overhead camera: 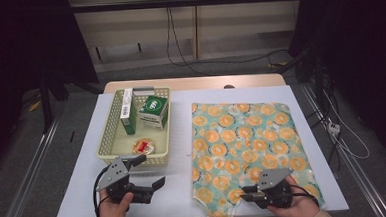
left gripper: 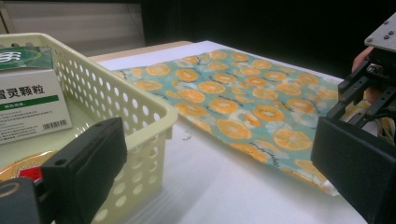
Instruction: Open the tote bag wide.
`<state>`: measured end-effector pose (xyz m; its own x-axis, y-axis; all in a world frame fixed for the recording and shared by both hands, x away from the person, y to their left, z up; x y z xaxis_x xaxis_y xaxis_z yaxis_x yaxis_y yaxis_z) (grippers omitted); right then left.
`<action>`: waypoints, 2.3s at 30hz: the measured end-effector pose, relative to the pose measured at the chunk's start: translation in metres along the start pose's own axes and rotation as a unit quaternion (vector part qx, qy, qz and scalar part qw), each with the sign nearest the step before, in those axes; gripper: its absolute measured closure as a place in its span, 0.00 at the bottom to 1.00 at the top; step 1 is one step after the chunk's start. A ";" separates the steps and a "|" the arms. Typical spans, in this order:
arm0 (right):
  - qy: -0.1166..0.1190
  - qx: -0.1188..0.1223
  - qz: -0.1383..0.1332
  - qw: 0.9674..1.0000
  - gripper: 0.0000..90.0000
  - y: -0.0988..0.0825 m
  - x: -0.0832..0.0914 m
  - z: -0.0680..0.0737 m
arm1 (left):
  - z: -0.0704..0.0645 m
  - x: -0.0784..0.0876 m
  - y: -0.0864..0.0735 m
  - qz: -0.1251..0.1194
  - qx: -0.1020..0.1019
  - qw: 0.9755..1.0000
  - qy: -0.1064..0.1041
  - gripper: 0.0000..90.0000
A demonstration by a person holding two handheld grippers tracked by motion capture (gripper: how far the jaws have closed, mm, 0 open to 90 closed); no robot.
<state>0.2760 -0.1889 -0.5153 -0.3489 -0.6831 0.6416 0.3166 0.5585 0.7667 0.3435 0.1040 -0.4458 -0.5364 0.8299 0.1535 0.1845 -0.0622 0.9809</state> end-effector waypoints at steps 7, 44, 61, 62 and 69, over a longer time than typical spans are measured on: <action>-0.018 -0.015 0.003 1.000 1.00 0.006 -0.005 -0.004 | 0.000 0.000 0.000 0.001 -0.004 1.000 -0.002 0.03; -0.133 -0.154 -0.083 0.976 1.00 0.099 -0.059 -0.139 | 0.000 0.000 -0.001 0.000 0.005 1.000 -0.010 0.03; -0.142 -0.171 -0.111 0.969 1.00 0.111 -0.063 -0.151 | -0.001 -0.001 -0.003 0.003 0.006 1.000 -0.013 0.03; -0.127 -0.170 -0.105 0.971 1.00 0.110 -0.067 -0.145 | -0.001 -0.001 -0.003 0.004 0.006 1.000 -0.013 0.04; -0.092 -0.130 -0.047 0.986 0.92 0.088 -0.081 -0.120 | -0.003 -0.002 -0.004 0.007 0.002 1.000 -0.015 0.04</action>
<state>0.4375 -0.1412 -0.5026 -0.5341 -0.6153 0.5799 0.4821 0.3418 0.8067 0.3417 0.1014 -0.4493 -0.5083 0.8456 0.1630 0.1955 -0.0710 0.9781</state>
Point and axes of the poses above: each handheld gripper's, and its own axes: x roughly backward along the jaws, y roughly out of its top, z roughly to its left, the point moved 9 cm from there along -x, roughly forward along the jaws, and after that the axes turned 6 degrees about -z, right-handed, at the moved point
